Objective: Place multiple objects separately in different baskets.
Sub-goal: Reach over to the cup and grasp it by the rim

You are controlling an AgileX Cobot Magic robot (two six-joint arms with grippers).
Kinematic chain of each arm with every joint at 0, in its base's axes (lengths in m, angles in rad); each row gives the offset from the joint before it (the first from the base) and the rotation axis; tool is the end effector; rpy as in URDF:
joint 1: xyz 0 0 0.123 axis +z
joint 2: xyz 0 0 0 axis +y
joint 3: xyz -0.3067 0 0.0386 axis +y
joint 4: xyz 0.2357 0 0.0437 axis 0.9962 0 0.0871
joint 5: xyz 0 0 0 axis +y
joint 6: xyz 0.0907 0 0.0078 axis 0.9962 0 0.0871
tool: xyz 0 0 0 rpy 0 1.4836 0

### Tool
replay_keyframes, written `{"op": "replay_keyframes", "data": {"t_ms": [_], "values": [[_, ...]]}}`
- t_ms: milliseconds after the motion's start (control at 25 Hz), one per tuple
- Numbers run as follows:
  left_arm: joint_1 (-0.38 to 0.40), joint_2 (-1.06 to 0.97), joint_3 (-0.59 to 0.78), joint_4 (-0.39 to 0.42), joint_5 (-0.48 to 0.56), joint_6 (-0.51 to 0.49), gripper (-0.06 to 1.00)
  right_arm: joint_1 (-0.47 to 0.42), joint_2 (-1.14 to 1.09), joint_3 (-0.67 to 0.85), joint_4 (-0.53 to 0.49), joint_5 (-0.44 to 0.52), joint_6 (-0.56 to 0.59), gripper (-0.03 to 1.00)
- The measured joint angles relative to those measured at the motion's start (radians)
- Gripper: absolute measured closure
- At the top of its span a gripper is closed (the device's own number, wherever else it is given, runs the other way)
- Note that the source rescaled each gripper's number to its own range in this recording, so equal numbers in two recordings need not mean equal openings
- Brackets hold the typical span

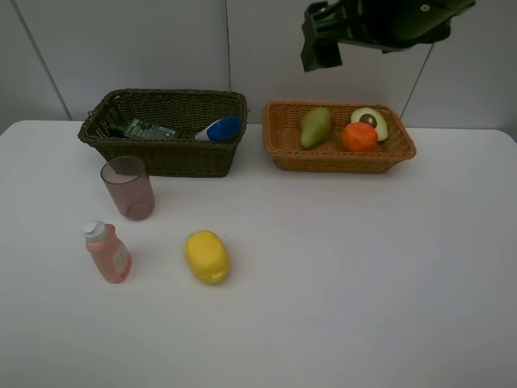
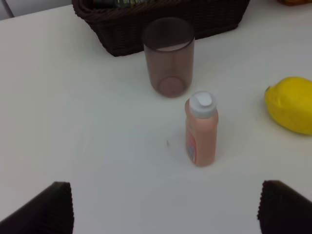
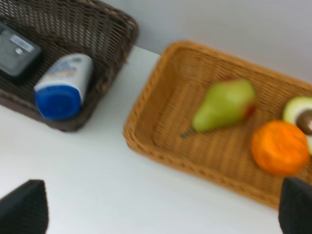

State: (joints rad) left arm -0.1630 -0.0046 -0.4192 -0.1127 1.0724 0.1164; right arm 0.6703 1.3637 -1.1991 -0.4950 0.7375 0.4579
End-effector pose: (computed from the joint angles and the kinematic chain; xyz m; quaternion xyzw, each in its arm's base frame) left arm -0.0343 -0.0035 0.2488 0.1220 0.8654 -0.0676 0.4813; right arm 0.2354 0.1494 0.3766 -0.2026 0.8846 0.0054 0.4200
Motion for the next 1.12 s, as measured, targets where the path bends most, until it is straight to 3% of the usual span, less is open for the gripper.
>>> {"op": "replay_keyframes", "data": {"t_ms": [360, 560, 720, 880, 1120], "values": [[0.000, 0.000, 0.000, 0.000, 0.000, 0.000, -0.05, 0.000, -0.342, 0.215, 0.009, 0.147, -0.009, -0.03], [0.000, 0.000, 0.000, 0.000, 0.000, 0.000, -0.05, 0.000, -0.486, 0.229, 0.092, 0.222, -0.012, -0.03], [0.000, 0.000, 0.000, 0.000, 0.000, 0.000, -0.05, -0.018, -0.582, 0.244, 0.107, 0.339, -0.013, -0.03], [0.000, 0.000, 0.000, 0.000, 0.000, 0.000, -0.05, -0.115, -0.674, 0.271, 0.210, 0.467, -0.013, -0.03], [0.000, 0.000, 0.000, 0.000, 0.000, 0.000, -0.05, -0.397, -0.731, 0.324, 0.448, 0.482, -0.013, -0.03]]}}
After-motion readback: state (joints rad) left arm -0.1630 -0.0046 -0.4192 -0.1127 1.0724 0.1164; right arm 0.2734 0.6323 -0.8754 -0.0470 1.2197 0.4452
